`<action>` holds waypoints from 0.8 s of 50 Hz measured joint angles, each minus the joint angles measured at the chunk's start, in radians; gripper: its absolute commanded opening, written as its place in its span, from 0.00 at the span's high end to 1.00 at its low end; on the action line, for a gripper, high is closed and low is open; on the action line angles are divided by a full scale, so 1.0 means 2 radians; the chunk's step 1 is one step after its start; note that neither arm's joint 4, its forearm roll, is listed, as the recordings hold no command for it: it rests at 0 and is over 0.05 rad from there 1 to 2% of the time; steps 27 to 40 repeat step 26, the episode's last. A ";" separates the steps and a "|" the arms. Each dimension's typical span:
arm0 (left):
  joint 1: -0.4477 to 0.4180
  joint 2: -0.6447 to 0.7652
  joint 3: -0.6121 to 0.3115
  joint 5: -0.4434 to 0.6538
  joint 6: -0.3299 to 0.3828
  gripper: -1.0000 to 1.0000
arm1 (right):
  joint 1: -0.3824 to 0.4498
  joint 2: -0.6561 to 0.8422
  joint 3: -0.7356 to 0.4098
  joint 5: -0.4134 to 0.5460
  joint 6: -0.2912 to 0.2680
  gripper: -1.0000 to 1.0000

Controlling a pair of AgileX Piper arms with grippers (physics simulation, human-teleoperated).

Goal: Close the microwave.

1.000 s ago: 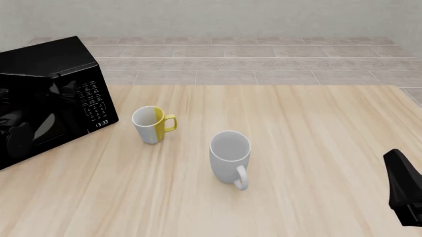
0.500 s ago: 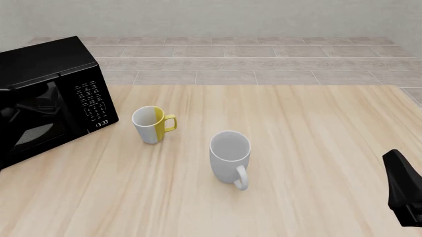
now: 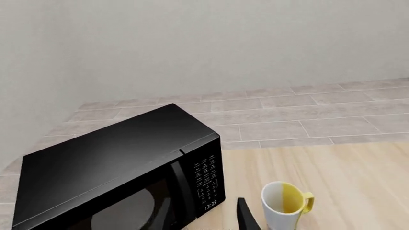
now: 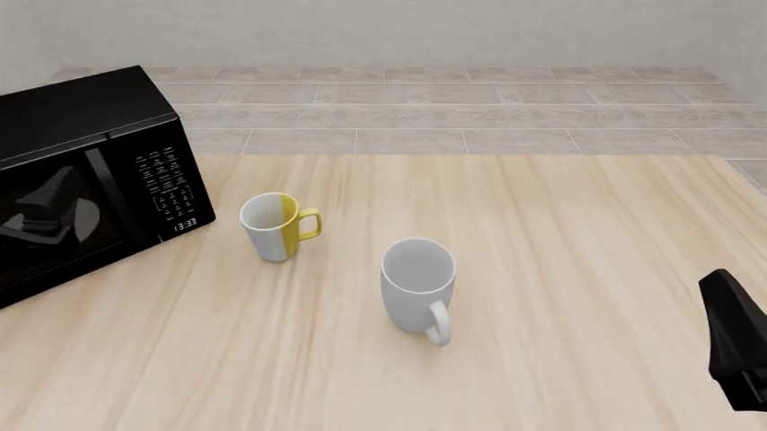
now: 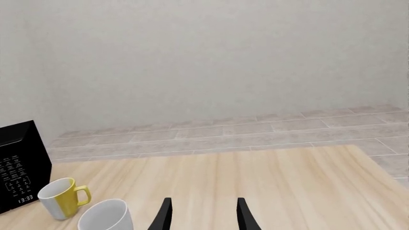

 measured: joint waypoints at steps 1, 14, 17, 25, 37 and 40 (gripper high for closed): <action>-0.002 -0.010 0.000 0.008 0.000 0.00 | 0.000 0.000 0.000 0.000 0.000 0.00; -0.027 -0.136 -0.006 0.122 -0.011 0.00 | -0.002 0.000 -0.001 0.000 -0.001 0.00; -0.033 -0.162 -0.007 0.148 -0.012 0.00 | -0.002 0.000 0.000 0.000 -0.001 0.00; -0.046 -0.228 -0.011 0.212 -0.017 0.00 | -0.003 0.000 0.001 0.000 0.000 0.00; -0.047 -0.236 -0.011 0.220 -0.018 0.00 | -0.003 0.000 0.001 -0.001 0.000 0.00; -0.047 -0.236 -0.011 0.220 -0.018 0.00 | -0.003 0.000 0.001 -0.001 0.000 0.00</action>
